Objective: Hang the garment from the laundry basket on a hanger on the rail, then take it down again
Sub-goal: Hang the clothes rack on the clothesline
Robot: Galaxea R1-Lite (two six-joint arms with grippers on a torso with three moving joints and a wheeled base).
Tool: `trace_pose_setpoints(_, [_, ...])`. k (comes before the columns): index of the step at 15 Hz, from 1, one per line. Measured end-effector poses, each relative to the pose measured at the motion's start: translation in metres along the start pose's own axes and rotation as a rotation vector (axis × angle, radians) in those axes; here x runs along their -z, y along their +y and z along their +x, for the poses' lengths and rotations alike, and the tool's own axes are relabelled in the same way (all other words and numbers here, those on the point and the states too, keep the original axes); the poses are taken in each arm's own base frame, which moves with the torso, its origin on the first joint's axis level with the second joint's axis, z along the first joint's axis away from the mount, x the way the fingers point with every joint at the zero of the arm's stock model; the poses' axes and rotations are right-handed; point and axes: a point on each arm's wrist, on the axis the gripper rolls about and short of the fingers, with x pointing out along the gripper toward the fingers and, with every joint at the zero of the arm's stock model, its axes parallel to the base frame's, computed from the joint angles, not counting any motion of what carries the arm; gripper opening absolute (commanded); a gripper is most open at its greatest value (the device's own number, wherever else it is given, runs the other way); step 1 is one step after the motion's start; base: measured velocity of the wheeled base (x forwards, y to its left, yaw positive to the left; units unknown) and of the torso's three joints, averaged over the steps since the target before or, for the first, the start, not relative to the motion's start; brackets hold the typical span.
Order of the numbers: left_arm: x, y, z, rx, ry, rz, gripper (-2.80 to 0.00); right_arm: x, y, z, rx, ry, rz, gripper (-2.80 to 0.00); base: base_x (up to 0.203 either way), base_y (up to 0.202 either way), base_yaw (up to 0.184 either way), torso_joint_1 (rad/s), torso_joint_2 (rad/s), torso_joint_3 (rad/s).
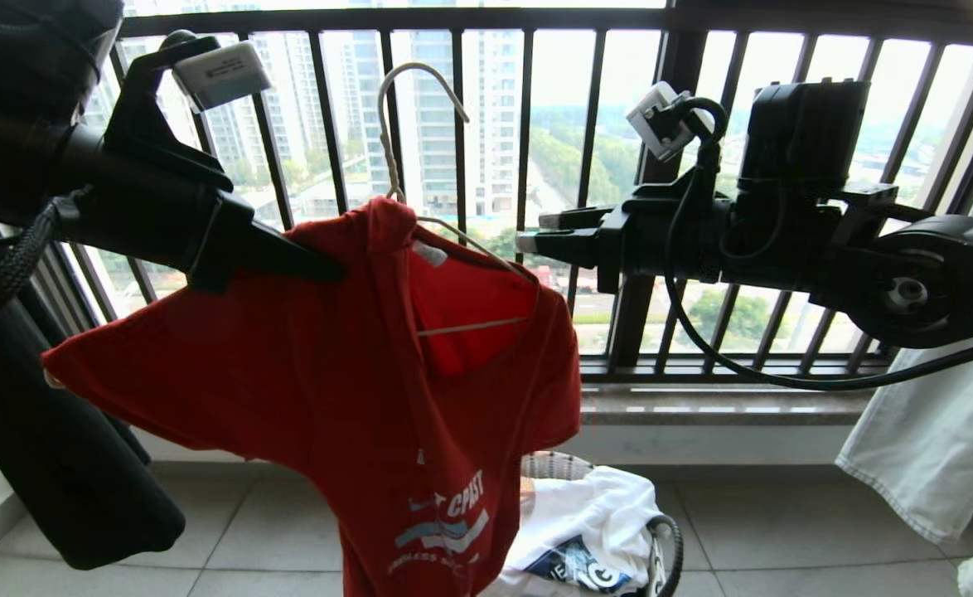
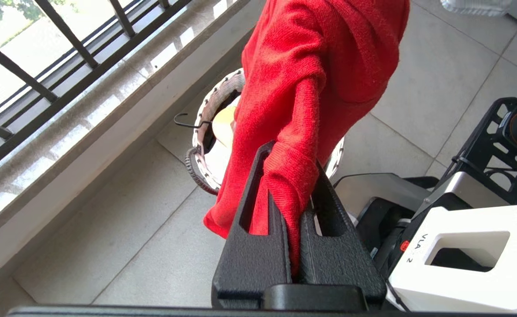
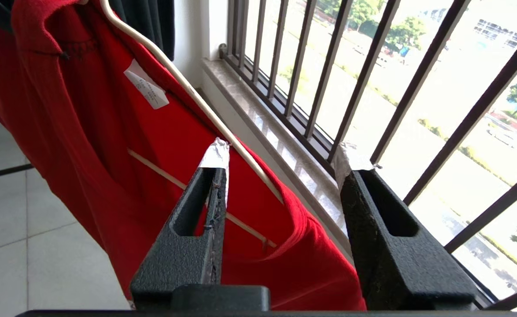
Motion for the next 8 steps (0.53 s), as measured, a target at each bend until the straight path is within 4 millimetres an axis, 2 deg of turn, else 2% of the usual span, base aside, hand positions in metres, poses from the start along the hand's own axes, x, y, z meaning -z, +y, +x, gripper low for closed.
trace_pose_setpoints(8, [0.004,-0.014,-0.046,-0.101,-0.126,-0.129,-2.8,-0.025,0.008,0.005,0.206,-0.066,0.111,-2.8,0.0,0.0,0.0,0.0,0.0,0.0])
